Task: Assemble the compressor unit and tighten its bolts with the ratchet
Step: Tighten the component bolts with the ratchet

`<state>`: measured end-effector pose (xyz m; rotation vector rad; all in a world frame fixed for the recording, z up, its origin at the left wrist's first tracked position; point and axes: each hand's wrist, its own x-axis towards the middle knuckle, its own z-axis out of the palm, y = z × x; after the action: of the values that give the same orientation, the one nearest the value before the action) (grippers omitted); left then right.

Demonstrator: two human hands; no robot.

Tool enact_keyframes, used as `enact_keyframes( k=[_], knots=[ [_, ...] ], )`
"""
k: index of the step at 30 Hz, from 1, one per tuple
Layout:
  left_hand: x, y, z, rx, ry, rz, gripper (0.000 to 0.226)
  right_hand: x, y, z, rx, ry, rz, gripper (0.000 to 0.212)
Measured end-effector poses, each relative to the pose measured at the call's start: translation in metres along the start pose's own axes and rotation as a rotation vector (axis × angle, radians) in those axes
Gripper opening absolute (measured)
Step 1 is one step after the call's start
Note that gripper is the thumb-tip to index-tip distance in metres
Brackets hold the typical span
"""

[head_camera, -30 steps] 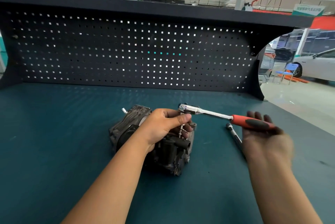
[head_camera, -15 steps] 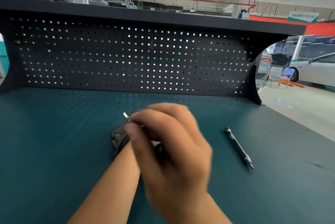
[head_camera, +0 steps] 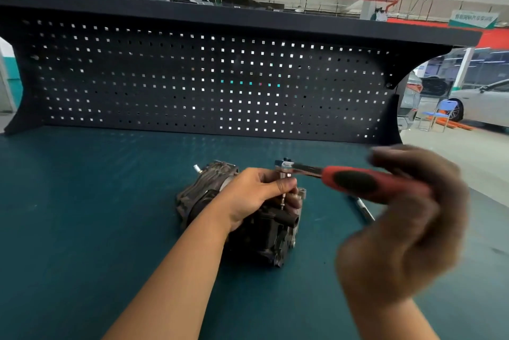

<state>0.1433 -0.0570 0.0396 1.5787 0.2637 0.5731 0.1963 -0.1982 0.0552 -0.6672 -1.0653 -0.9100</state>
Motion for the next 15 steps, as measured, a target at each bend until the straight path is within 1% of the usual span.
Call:
enact_keyframes(
  k=[2,4,5,6,8,10,11,13,15],
  knots=[
    [-0.004,0.004,0.002,-0.030,-0.014,-0.019,0.014,0.008,0.027,-0.026,-0.048,0.197,0.201,0.028],
    [-0.005,0.004,0.001,-0.020,-0.012,-0.019,0.016,0.005,0.052,-0.041,-0.089,0.319,0.496,0.030],
    [-0.005,0.006,0.002,-0.013,-0.009,-0.030,0.017,0.002,0.065,-0.044,-0.088,0.347,0.653,0.032],
    [-0.005,0.006,0.002,-0.013,-0.009,-0.032,0.017,-0.001,0.080,-0.046,-0.107,0.347,0.822,0.033],
    [-0.005,0.007,0.003,-0.011,-0.011,-0.035,0.017,-0.001,0.108,-0.045,-0.130,0.277,1.188,0.032],
    [-0.005,0.007,0.003,-0.014,-0.013,-0.036,0.018,-0.005,0.128,-0.034,-0.050,0.186,1.550,0.030],
    [-0.006,0.008,0.003,-0.006,-0.013,-0.040,0.018,-0.010,0.134,-0.028,0.022,0.150,1.694,0.030],
    [-0.005,0.008,0.003,0.011,-0.020,-0.041,0.018,-0.021,0.141,-0.019,0.165,0.115,1.881,0.032],
    [-0.005,0.008,0.004,0.010,-0.020,-0.045,0.018,-0.026,0.141,-0.016,0.357,0.215,1.938,0.035]
  ],
)
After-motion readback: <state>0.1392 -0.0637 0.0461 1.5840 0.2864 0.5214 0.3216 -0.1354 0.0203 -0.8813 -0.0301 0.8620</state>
